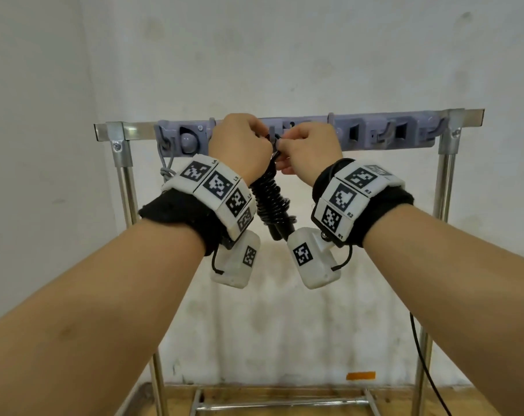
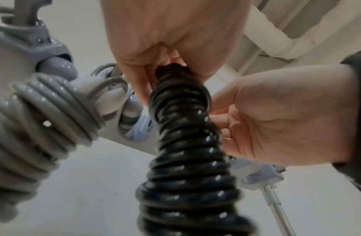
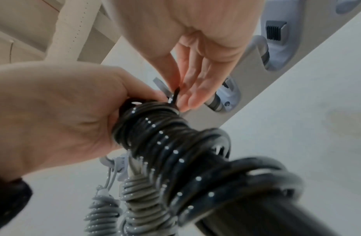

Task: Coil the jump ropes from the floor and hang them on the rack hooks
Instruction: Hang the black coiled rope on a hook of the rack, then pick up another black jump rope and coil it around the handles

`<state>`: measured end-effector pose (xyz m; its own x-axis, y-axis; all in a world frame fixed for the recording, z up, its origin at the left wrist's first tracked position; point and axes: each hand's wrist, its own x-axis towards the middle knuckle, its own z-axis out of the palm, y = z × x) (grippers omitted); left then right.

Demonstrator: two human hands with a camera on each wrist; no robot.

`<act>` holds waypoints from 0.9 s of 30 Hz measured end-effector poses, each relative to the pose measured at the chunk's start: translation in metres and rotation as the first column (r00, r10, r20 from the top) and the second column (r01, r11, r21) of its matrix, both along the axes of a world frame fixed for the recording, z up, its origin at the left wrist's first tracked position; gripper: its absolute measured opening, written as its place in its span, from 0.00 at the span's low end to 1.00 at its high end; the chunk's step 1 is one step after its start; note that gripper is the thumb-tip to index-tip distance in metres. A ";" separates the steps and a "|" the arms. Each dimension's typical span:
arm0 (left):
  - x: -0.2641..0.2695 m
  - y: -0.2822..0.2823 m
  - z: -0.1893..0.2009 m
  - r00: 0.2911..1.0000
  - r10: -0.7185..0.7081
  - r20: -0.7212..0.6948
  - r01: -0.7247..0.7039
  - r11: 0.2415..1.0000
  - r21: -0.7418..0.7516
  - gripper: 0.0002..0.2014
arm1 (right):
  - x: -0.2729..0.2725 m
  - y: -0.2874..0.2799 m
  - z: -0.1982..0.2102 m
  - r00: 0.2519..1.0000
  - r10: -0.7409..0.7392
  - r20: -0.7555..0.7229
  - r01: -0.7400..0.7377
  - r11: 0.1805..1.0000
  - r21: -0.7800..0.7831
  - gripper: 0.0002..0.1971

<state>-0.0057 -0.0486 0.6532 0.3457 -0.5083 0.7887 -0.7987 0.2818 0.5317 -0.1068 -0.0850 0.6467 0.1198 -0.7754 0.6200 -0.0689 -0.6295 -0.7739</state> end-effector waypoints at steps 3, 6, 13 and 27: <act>0.001 0.005 0.000 0.999 0.036 0.027 -0.036 0.999 0.007 0.07 | 0.004 -0.001 -0.005 1.000 0.004 0.002 -0.004 1.000 -0.008 0.09; -0.001 0.010 0.001 0.995 0.072 0.067 -0.073 0.997 0.009 0.06 | 0.007 0.002 -0.007 0.999 0.015 0.034 -0.015 1.000 0.001 0.09; -0.008 0.023 -0.015 0.971 0.089 0.224 -0.086 0.996 -0.025 0.12 | -0.004 0.019 -0.020 1.000 0.013 -0.010 -0.013 1.000 -0.010 0.07; -0.012 0.097 -0.179 0.893 -0.263 0.365 0.171 0.949 0.264 0.08 | -0.070 0.066 -0.183 0.967 -0.041 -0.253 0.075 0.989 0.125 0.10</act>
